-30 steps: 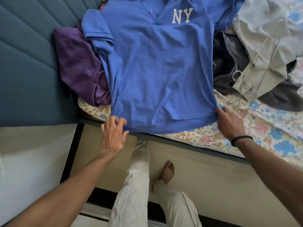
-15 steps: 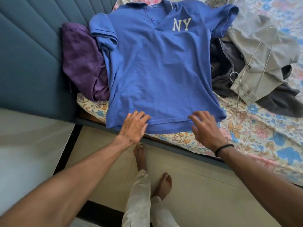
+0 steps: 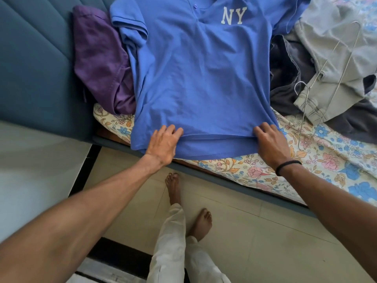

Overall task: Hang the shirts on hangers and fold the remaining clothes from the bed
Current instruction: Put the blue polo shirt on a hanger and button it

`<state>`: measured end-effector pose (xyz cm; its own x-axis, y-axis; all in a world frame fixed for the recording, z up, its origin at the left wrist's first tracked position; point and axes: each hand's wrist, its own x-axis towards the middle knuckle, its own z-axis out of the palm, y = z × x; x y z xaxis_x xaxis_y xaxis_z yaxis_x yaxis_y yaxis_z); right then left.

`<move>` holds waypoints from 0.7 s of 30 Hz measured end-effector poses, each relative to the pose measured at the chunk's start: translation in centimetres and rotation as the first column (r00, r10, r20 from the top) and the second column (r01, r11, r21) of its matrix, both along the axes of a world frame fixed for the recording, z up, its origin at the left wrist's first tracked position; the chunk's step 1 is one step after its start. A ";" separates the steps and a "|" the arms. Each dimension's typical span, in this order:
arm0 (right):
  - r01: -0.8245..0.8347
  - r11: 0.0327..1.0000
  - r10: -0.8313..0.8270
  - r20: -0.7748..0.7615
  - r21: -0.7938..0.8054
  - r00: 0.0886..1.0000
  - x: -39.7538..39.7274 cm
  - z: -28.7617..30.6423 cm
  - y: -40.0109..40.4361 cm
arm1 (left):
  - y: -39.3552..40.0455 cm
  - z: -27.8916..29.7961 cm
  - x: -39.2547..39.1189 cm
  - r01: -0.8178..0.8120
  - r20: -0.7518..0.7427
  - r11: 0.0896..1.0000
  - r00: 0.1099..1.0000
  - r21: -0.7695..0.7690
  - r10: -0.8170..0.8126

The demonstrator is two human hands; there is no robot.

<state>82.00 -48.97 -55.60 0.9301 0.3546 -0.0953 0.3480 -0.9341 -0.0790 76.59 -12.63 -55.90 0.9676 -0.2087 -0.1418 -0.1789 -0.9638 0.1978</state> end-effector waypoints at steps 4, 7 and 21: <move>-0.064 0.997 0.065 -0.028 0.045 0.997 -3.2 1.0 -2.8 | 1.8 -0.1 -4.2 -0.046 -0.088 0.995 0.995 -0.083 0.039; -0.088 0.996 0.086 -0.088 -0.025 0.992 -5.7 1.3 -3.8 | 2.2 -0.8 -7.7 0.022 -0.164 0.990 0.985 -0.142 -0.046; 0.638 0.715 -0.488 -0.450 0.286 0.748 -1.6 3.3 -4.1 | 6.8 -2.4 -4.2 -0.844 -0.443 0.385 0.526 -0.373 0.725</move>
